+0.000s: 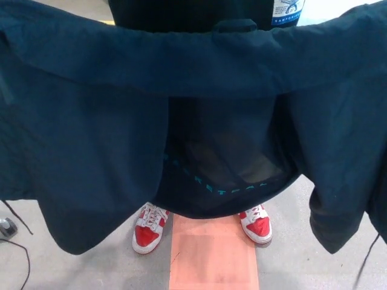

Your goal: A person hands a coat to the robot and the robot grabs it with both hands and holds it while the person wears the coat.

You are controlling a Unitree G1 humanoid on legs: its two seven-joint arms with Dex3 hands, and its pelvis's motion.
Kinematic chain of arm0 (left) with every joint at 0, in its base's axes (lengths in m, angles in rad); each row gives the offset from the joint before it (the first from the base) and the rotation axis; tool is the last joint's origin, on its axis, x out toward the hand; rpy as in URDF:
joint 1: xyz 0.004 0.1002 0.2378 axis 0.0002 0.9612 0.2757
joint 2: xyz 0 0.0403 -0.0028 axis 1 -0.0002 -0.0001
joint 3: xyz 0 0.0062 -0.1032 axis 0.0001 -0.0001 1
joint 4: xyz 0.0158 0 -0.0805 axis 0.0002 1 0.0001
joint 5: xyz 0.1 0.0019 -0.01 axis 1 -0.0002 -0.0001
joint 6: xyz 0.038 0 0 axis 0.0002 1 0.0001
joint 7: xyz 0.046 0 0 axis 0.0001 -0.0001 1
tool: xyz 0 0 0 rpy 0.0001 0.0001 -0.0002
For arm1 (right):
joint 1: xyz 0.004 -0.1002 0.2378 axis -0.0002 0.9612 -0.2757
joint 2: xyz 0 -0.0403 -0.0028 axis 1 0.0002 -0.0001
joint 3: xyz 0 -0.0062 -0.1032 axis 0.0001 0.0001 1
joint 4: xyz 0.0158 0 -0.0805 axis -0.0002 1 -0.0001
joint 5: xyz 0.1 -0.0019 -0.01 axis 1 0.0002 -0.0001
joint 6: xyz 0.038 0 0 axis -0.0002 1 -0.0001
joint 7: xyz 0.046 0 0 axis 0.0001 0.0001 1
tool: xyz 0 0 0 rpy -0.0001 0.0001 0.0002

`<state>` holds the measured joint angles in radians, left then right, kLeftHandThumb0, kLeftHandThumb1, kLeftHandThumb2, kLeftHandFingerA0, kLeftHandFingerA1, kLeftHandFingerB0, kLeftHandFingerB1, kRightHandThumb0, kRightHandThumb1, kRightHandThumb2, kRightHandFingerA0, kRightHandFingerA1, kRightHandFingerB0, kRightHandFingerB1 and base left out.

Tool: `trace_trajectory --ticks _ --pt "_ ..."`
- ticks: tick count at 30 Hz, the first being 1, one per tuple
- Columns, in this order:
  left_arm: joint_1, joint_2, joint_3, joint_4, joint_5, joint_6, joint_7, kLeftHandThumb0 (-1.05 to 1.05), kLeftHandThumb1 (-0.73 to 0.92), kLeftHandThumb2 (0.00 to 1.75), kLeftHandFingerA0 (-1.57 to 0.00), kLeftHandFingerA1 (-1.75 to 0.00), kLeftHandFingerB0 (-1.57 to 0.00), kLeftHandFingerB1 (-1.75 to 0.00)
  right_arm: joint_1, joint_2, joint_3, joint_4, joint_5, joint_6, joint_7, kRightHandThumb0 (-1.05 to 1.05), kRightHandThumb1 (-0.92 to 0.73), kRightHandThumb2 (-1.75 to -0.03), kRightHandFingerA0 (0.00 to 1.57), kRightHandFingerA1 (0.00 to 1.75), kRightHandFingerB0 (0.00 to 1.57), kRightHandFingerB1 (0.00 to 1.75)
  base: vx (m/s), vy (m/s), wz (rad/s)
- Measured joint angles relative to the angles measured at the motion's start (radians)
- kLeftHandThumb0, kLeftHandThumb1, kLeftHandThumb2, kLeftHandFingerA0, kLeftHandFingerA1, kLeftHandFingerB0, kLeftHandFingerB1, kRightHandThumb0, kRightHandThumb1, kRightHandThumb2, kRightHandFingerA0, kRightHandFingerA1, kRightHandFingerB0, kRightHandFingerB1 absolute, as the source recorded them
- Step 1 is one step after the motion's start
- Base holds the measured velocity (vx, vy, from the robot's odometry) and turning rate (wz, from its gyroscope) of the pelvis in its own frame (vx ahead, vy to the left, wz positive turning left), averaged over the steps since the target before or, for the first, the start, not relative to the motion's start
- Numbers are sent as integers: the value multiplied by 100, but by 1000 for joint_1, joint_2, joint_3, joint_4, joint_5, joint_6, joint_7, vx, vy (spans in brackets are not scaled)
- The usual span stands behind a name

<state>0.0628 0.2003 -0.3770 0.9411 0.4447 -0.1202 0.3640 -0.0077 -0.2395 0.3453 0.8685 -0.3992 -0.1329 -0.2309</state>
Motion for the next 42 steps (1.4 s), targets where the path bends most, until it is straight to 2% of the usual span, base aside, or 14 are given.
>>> trace_trajectory --ticks 2,3,5,10,17,21,27,29,30,33,36,38,40,42 --pt "4 8 -8 -27 14 -16 29 -17 69 60 -85 -49 -69 -44 7 -18 0 -32 -7 -27 -18 -10 -79 -62 99 90 79 61 0 0 0" --pt "6 12 -10 -38 19 -22 38 -29 60 86 -83 -66 -66 -59 11 -24 -1 -43 -9 -36 -23 -6 -77 -62 100 85 80 61 0 0 0" --pt "23 36 -13 -102 35 -49 78 -19 68 59 -94 -50 -76 -47 37 -50 -9 -104 -19 -78 -46 -2 -74 -63 106 82 82 61 0 0 0" --pt "97 90 10 -316 68 -110 146 -14 61 56 -108 -58 -86 -55 142 -87 -61 -280 -31 -163 -89 -19 -72 -62 112 69 80 56 0 0 0" --pt "191 116 97 -609 81 -184 175 -35 48 84 -104 -79 -88 -73 257 -85 -164 -532 -33 -236 -116 -24 -73 -61 107 63 81 57 0 0 0" --pt "237 116 161 -779 81 -220 177 -29 51 56 -115 -64 -95 -60 287 -77 -224 -670 -31 -269 -125 -34 -69 -61 96 57 67 49 0 0 0" --pt "267 116 246 -1008 71 -239 174 -41 41 58 -90 -60 -77 -56 289 -74 -300 -840 -27 -294 -128 -48 -61 -59 72 54 49 40 0 0 0" --pt "273 117 281 -1083 60 -243 171 -60 43 54 -80 -56 -74 -51 284 -74 -327 -893 -26 -299 -128 -58 -47 -90 53 62 39 57 0 0 0" --pt "276 120 298 -1113 55 -244 168 -63 45 54 -75 -55 -72 -48 280 -75 -338 -915 -25 -300 -127 -59 -62 -60 46 49 39 45 0 0 0" --pt "283 135 367 -1221 34 -249 159 -70 33 75 -63 -60 -57 -53 260 -80 -386 -996 -21 -306 -127 -66 -65 -60 20 37 19 33 0 0 0" --pt "280 169 428 -1318 2 -252 145 -58 41 53 -97 -66 -41 -46 235 -86 -432 -1067 -18 -311 -126 -73 -49 -86 17 48 9 42 0 0 0" --pt "271 202 467 -1385 -29 -252 133 -60 39 73 -97 -78 -26 -54 215 -97 -464 -1115 -14 -313 -125 -70 -62 -59 16 37 16 29 0 0 0" --pt "256 230 489 -1435 -62 -252 123 -80 42 54 -40 -59 -45 -47 193 -112 -488 -1147 -7 -314 -122 -76 -62 -60 18 34 13 28 0 0 0" --pt "211 267 517 -1486 -99 -251 106 -80 42 54 -40 -59 -45 -47 157 -137 -521 -1179 2 -315 -117 -76 -62 -60 18 34 13 28 0 0 0"
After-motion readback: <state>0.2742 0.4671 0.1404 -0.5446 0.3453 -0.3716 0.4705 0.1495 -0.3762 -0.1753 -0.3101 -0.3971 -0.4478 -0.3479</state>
